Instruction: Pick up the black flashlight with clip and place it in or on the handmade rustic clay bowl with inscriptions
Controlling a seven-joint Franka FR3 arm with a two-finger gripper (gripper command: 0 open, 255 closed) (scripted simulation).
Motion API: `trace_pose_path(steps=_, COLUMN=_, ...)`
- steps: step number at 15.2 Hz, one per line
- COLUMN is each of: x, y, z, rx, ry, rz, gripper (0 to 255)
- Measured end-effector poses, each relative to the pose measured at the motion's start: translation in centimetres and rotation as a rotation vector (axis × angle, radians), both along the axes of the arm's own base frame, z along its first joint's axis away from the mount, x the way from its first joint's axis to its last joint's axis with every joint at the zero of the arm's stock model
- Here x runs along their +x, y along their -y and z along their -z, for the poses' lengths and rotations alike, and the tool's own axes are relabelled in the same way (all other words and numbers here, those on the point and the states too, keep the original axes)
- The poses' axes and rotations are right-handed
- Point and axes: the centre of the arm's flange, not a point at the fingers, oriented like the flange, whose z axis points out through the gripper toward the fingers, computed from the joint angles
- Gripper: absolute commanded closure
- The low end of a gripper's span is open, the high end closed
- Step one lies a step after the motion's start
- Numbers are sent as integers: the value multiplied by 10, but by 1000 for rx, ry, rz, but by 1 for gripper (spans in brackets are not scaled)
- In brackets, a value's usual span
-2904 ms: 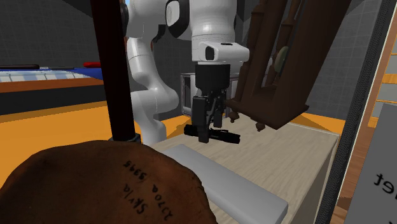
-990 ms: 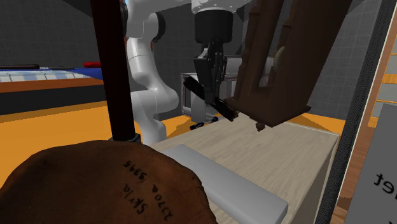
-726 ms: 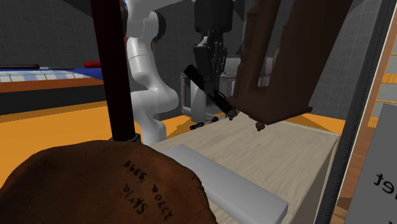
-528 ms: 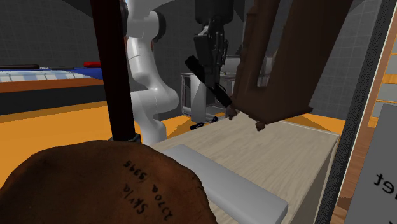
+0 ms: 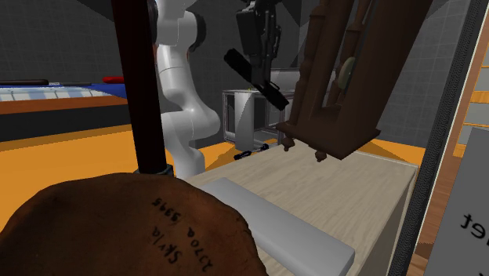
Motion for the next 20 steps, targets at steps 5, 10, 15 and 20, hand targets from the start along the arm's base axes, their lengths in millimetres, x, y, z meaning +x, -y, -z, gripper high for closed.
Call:
trace_pose_path(steps=5, x=39, y=44, z=-1, rx=0, ry=-1, rz=1, gripper=255)
trace_pose_path(steps=10, x=81, y=95, z=-2, rx=1, ry=-1, rz=1, gripper=255)
trace_pose_path(steps=15, x=123, y=143, z=0, rx=1, ry=-1, rz=1, gripper=255)
trace_pose_path(steps=20, x=164, y=196, z=-3, rx=1, ry=-1, rz=2, gripper=255)
